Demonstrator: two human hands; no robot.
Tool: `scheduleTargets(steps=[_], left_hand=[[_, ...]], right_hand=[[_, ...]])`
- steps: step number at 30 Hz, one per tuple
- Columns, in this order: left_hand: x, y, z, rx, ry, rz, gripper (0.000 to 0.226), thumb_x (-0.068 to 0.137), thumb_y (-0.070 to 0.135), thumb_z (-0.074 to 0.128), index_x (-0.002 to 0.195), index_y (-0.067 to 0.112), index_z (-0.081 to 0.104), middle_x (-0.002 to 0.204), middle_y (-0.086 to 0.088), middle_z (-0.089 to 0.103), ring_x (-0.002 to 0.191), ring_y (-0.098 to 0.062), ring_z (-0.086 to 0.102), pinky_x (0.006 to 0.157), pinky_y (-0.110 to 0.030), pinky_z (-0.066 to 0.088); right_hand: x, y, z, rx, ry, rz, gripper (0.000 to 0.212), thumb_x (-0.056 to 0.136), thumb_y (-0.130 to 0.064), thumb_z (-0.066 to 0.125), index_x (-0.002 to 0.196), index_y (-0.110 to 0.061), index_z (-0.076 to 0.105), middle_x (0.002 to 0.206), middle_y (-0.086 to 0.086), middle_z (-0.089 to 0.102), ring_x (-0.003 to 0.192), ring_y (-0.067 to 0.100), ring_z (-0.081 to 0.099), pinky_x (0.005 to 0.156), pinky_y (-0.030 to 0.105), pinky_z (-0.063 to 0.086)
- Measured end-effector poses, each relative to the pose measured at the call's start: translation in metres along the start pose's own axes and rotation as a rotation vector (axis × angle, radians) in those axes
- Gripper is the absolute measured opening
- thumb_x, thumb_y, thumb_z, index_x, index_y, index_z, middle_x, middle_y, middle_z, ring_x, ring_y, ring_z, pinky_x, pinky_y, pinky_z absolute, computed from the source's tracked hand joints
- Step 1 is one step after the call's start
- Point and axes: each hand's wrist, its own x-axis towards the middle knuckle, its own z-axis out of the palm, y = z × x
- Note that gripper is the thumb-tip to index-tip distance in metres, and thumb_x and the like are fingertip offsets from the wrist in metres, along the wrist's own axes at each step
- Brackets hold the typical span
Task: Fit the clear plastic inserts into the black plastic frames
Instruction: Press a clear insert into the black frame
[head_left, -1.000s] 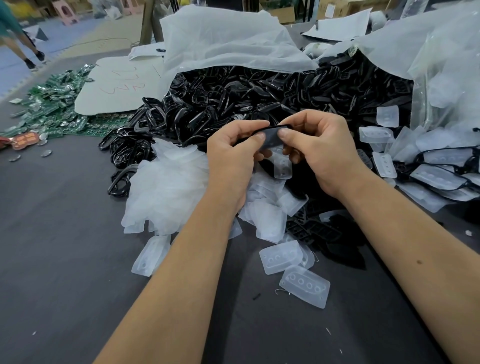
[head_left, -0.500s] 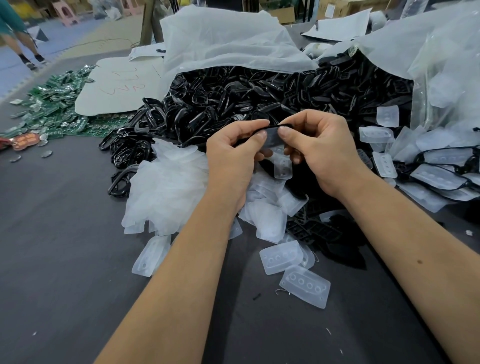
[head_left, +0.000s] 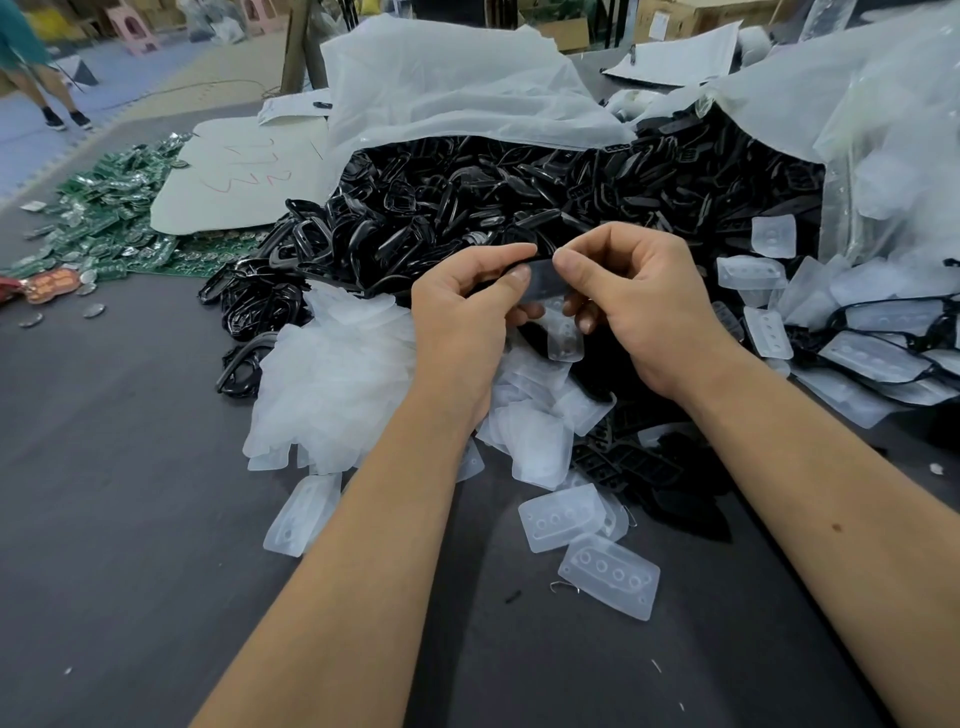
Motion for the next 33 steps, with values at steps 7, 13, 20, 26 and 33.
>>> scheduleTargets(steps=[7,13,20,26,33], left_hand=[[0.0010,-0.0003,0.0011,-0.032,0.000,-0.005,0.023,0.095,-0.004,0.067,0.098,0.015,0.081,0.093,-0.016,0.079,0.070,-0.022,0.071,0.060,-0.021,0.054],[0.0006,0.0004,0.0013,-0.035,-0.012,-0.010,0.023,0.095,-0.004,0.067,0.097,0.014,0.080,0.080,-0.005,0.075,0.059,-0.014,0.068,0.057,-0.020,0.051],[0.0001,0.0000,0.0017,-0.028,-0.014,0.008,0.020,0.095,-0.005,0.068,0.099,0.011,0.079,0.080,-0.003,0.076,0.060,-0.015,0.070,0.058,-0.020,0.054],[0.0000,-0.0002,0.0017,-0.024,-0.020,0.034,0.019,0.096,-0.006,0.068,0.105,0.006,0.078,0.081,-0.003,0.076,0.061,-0.015,0.071,0.059,-0.020,0.054],[-0.0007,-0.0004,0.0008,0.018,-0.052,0.061,0.028,0.090,-0.008,0.072,0.114,0.006,0.076,0.077,-0.002,0.075,0.067,-0.014,0.071,0.065,-0.022,0.056]], right_hand=[[0.0000,0.0011,-0.0012,-0.005,-0.011,-0.006,0.012,0.090,0.006,0.074,0.100,0.002,0.070,0.075,0.006,0.071,0.059,0.013,0.063,0.053,0.023,0.051],[0.0001,-0.0017,-0.0018,0.062,-0.025,0.032,0.013,0.091,0.007,0.071,0.091,-0.006,0.069,0.067,0.001,0.068,0.057,0.013,0.060,0.050,0.021,0.047],[0.0005,-0.0023,-0.0022,0.096,-0.023,0.058,0.011,0.092,0.005,0.069,0.093,-0.005,0.071,0.066,0.002,0.067,0.058,0.014,0.061,0.050,0.021,0.046],[0.0003,-0.0020,-0.0014,0.069,-0.002,0.041,0.007,0.093,0.002,0.070,0.098,-0.003,0.071,0.068,0.001,0.068,0.059,0.013,0.063,0.049,0.022,0.047],[0.0000,-0.0016,-0.0007,0.041,0.042,0.049,0.006,0.092,-0.002,0.075,0.094,-0.007,0.072,0.069,0.001,0.070,0.056,0.015,0.065,0.046,0.022,0.048]])
